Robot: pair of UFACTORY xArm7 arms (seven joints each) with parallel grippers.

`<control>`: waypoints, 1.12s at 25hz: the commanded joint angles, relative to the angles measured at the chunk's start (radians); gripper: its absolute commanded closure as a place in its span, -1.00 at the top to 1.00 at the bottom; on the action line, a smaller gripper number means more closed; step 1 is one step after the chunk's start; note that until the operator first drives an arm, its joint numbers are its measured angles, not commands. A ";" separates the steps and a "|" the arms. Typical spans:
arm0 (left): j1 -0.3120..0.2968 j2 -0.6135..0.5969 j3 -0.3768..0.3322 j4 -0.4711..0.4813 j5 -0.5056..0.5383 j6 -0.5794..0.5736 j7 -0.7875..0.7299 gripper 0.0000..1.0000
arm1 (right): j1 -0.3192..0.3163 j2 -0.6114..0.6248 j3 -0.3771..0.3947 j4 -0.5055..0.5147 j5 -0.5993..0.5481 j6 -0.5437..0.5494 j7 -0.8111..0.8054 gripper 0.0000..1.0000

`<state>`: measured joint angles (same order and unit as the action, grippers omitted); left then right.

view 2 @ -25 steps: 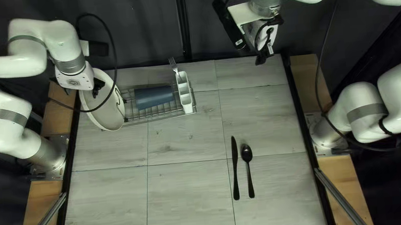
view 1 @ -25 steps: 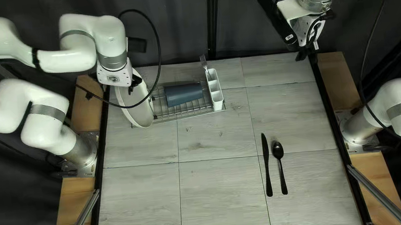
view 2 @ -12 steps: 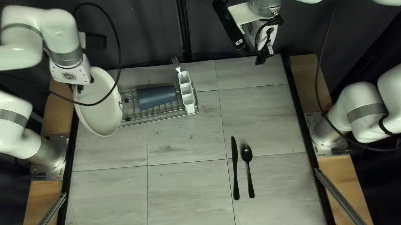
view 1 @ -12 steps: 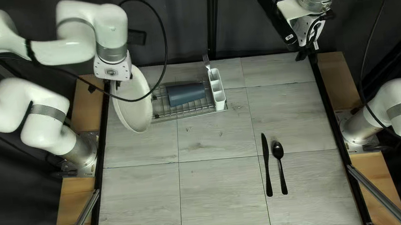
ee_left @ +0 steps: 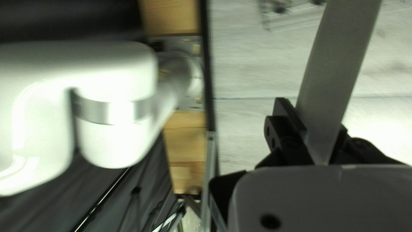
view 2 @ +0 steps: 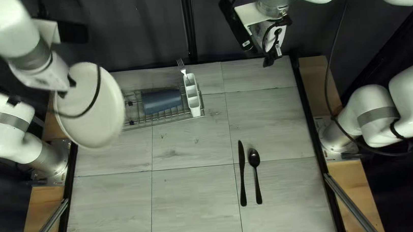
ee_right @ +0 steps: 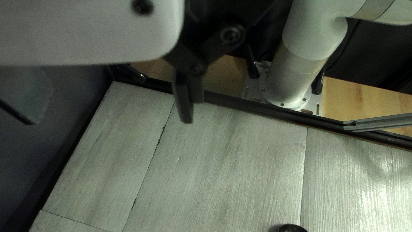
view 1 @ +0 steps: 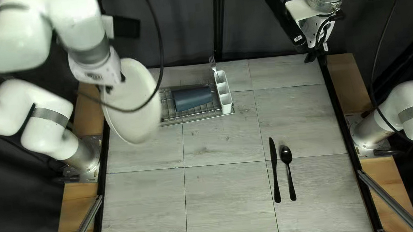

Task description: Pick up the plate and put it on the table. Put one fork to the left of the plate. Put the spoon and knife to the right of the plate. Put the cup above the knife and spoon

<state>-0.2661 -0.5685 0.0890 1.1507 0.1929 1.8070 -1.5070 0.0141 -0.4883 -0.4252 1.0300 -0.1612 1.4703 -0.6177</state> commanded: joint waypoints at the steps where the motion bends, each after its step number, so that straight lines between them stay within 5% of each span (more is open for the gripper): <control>1: -0.001 -0.002 0.017 -0.006 -0.030 -0.024 0.002 -1.00 | 0.000 0.000 0.000 0.000 0.000 0.000 0.000 1.00; 8: -0.023 0.029 -0.031 -0.227 -0.180 -0.500 -0.201 -1.00 | 0.000 0.000 0.000 0.000 0.000 0.000 0.000 1.00; 14: -0.023 0.029 -0.031 -0.227 -0.180 -0.500 -0.201 -1.00 | 0.000 0.000 0.000 0.000 0.000 0.000 0.000 1.00; 20: -0.015 0.242 -0.078 -0.226 -0.142 -0.686 -0.353 -1.00 | 0.000 0.000 0.000 0.000 0.000 0.000 0.000 1.00; 28: -0.019 0.348 -0.122 -0.265 -0.043 -0.872 -0.467 -1.00 | 0.000 0.000 0.000 0.000 0.000 0.000 0.000 1.00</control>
<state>-0.2861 -0.2390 -0.0242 0.9058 0.1246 0.9851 -1.9523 0.0141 -0.4883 -0.4252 1.0300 -0.1613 1.4703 -0.6177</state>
